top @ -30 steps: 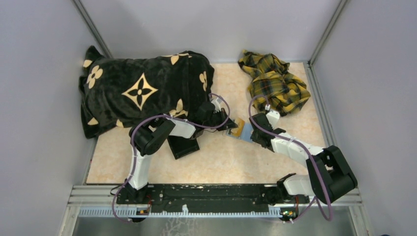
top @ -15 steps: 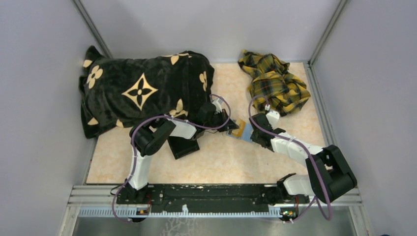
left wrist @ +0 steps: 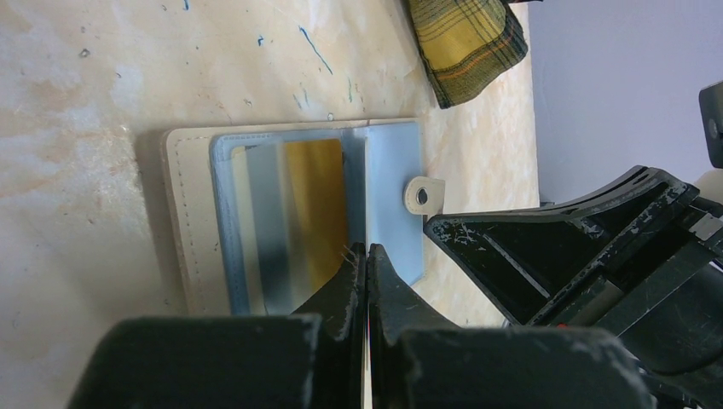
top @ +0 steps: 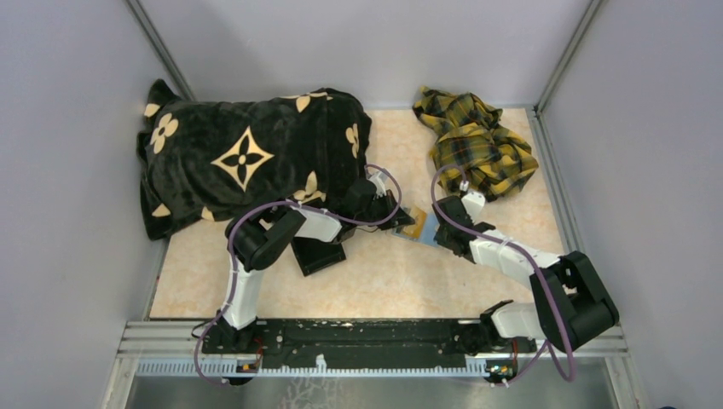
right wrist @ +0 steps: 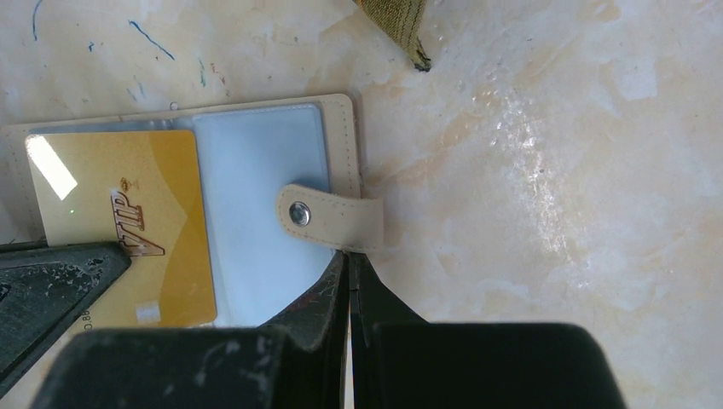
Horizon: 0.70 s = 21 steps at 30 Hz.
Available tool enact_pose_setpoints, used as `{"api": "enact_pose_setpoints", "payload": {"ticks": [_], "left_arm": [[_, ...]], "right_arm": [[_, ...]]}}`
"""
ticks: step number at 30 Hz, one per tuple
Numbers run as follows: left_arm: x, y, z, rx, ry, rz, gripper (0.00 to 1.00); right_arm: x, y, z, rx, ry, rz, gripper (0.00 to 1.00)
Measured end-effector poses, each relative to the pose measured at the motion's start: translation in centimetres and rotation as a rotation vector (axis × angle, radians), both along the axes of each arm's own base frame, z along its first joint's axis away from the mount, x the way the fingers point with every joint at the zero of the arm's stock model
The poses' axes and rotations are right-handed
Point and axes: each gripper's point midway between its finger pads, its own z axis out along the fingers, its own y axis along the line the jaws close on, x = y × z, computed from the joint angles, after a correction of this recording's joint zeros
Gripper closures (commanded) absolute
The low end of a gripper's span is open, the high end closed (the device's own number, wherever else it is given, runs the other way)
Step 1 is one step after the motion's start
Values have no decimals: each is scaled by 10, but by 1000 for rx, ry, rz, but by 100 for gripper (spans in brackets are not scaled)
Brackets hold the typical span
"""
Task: Put the credit cards into the card holder
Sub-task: Insert the credit card into the card holder.
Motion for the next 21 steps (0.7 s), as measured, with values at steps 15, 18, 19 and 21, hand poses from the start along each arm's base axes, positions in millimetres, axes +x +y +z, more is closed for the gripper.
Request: {"api": "enact_pose_setpoints", "payload": {"ticks": [15, 18, 19, 21], "left_arm": [[-3, -3, 0, -4, 12, 7, 100], [-3, -3, 0, -4, 14, 10, 100], [-3, -4, 0, -4, 15, 10, 100], [-4, -4, 0, -4, 15, 12, 100]], "right_arm": [[-1, -1, -3, 0, 2, 0, 100], [-2, -1, -3, 0, 2, 0, 100], [-1, -1, -3, 1, 2, 0, 100], [-1, -1, -3, 1, 2, 0, 100]]}}
